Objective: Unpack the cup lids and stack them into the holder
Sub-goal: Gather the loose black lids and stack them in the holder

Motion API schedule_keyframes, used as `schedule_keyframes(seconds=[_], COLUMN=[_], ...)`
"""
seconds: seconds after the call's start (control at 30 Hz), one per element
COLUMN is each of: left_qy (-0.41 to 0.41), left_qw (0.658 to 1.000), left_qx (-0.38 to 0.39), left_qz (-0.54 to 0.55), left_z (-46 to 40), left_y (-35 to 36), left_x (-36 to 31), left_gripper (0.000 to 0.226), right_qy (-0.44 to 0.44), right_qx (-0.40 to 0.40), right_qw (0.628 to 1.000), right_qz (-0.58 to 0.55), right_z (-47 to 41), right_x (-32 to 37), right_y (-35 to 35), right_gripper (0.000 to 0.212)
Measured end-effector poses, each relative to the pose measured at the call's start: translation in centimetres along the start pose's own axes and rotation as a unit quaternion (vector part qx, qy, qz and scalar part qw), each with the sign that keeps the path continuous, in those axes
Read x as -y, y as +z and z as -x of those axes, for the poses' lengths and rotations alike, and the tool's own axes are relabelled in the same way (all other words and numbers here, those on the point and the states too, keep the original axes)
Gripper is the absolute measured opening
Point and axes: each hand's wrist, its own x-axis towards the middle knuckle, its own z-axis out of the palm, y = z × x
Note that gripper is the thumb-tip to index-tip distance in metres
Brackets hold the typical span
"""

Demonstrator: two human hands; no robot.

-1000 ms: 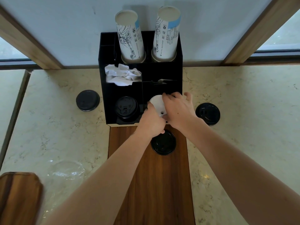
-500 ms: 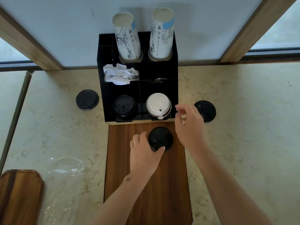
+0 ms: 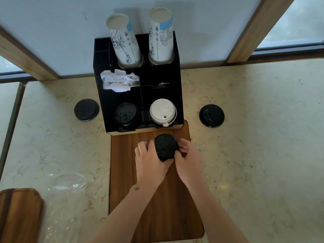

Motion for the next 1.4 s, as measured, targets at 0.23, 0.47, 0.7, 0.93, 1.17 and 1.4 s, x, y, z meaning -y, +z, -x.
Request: schedule_keyframes(seconds=[0.23,0.47,0.7,0.93,1.17,1.4], left_qy=[0.003,-0.116,-0.305,-0.257,-0.287,-0.302], left_qw=[0.974,0.836,0.472,0.481,0.456,0.471], left_qx=[0.021,0.128,0.302,0.307,0.258,0.257], left_qz=[0.228,0.521,0.77,0.78,0.802,0.788], left_z=[1.4,1.9,0.9,0.0,-1.5,-1.7], left_y=[-1.5,-3.1,-2.6,-2.8,-3.3,-2.6], left_x=[0.2,-0.2,-3.6,-3.7,-4.1,-4.0], left_gripper=[0.084,0.052,0.062,0.053,0.057,0.057], right_qy=[0.042,0.106,0.012,-0.09,-0.041,-0.05], right_qx=[-0.009,0.075,0.14,0.077,-0.142,-0.081], right_qw=[0.983,0.934,0.951,0.993,0.973,0.96], right_qz=[-0.177,-0.332,-0.275,-0.03,0.174,0.264], right_z=[1.7,1.8,1.2,-0.1,-8.2,-13.1], right_x=[0.9,-0.2,0.4,1.4,1.0,0.6], right_y=[-1.1,-3.7,-5.7,-6.5,-10.3,-10.2], right_gripper=[0.036,0.044,0.033,0.036,0.081,0.114])
